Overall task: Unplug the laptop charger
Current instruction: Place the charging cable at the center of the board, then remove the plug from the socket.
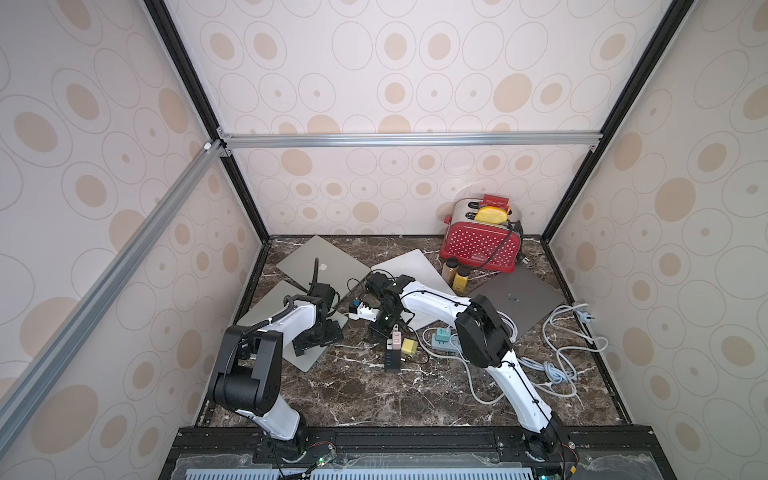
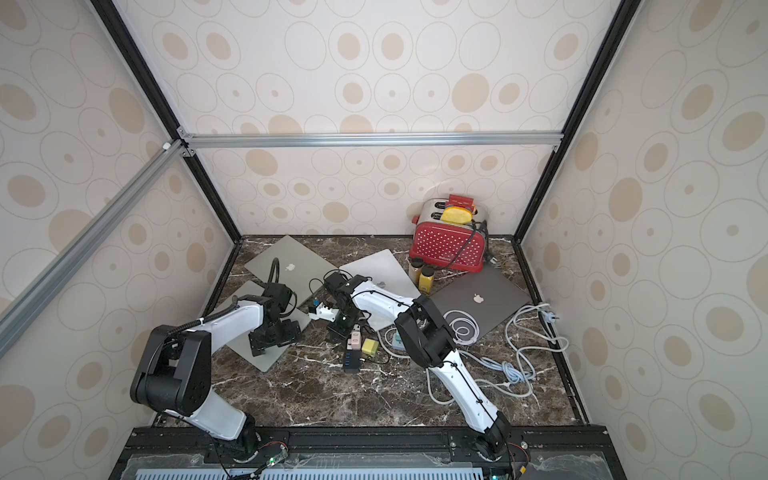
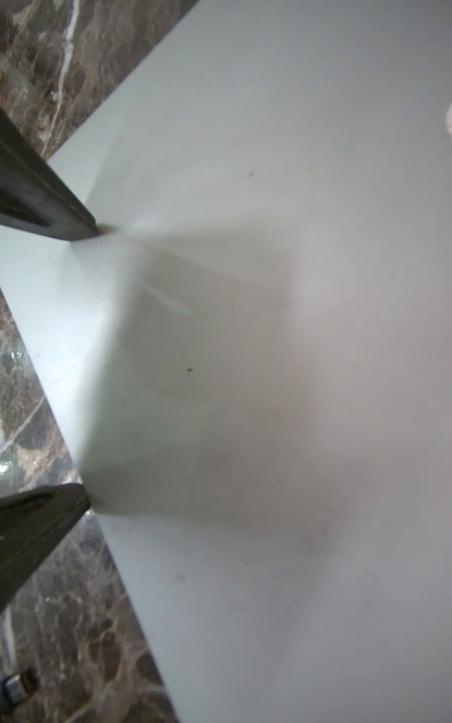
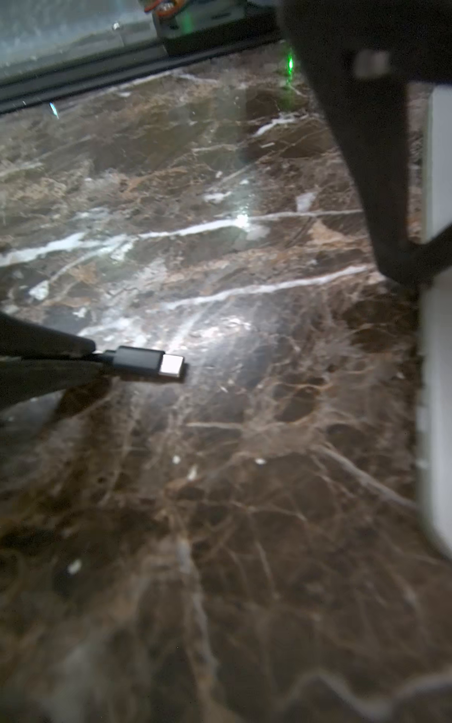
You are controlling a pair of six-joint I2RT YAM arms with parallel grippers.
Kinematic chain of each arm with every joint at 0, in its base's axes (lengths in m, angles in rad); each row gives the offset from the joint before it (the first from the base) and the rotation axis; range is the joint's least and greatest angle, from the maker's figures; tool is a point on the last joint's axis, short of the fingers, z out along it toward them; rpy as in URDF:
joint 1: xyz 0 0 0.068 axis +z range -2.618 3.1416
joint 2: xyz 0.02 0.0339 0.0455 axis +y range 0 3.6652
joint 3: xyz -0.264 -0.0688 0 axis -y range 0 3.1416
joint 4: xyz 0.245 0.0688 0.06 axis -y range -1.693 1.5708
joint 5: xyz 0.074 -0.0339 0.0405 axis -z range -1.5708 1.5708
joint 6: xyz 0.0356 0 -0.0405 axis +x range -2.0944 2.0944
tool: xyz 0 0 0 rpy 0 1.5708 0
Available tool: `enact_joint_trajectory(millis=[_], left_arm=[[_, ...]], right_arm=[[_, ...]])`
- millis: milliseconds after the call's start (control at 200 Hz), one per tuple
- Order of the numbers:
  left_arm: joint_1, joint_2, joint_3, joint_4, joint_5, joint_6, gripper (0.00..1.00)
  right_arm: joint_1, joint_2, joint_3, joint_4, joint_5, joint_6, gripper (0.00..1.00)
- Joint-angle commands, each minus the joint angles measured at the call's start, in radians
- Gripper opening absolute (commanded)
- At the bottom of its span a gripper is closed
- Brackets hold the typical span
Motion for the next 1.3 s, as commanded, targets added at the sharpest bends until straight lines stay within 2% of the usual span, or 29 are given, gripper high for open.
enact_joint_trajectory(millis=[0,140,235,356,471,601,746,841,906,1036,1142,1297], left_arm=[[0.027,0.081,-0.062,0.254,0.103,-0.066,0.97],[0.027,0.071,-0.067,0.256,0.097,-0.052,0.98],[0.027,0.055,-0.057,0.239,0.110,-0.028,0.99],[0.025,-0.005,-0.053,0.199,0.146,0.010,0.99],[0.021,-0.094,-0.058,0.153,0.194,0.062,0.99],[0.016,-0.225,-0.079,0.132,0.278,0.129,0.99],[-0.011,-0.373,-0.109,0.104,0.417,0.181,0.99],[-0.014,-0.481,-0.140,0.079,0.493,0.192,0.99],[-0.031,-0.531,-0.166,0.101,0.545,0.157,0.99],[-0.090,-0.501,-0.248,0.267,0.643,0.032,0.99],[-0.180,-0.448,-0.271,0.346,0.603,0.016,0.99],[-0.289,-0.378,-0.262,0.366,0.532,0.020,0.99]], right_arm=[[-0.006,-0.005,-0.038,-0.077,0.047,0.062,0.00],[-0.017,-0.012,-0.020,-0.055,0.095,0.077,0.00],[-0.032,0.002,0.025,-0.057,0.103,0.072,0.14],[-0.047,0.013,0.098,-0.073,0.085,0.070,0.42],[-0.063,-0.045,0.082,-0.030,0.044,0.091,0.55],[-0.076,-0.140,0.022,0.018,0.036,0.121,0.58],[-0.082,-0.285,-0.076,0.040,0.095,0.137,0.57],[-0.085,-0.394,-0.181,0.065,0.099,0.135,0.57],[-0.083,-0.468,-0.270,0.090,0.087,0.128,0.57],[-0.085,-0.550,-0.458,0.166,0.097,0.139,0.57],[-0.073,-0.524,-0.440,0.100,0.109,0.139,0.56],[-0.051,-0.497,-0.425,0.097,0.120,0.139,0.55]])
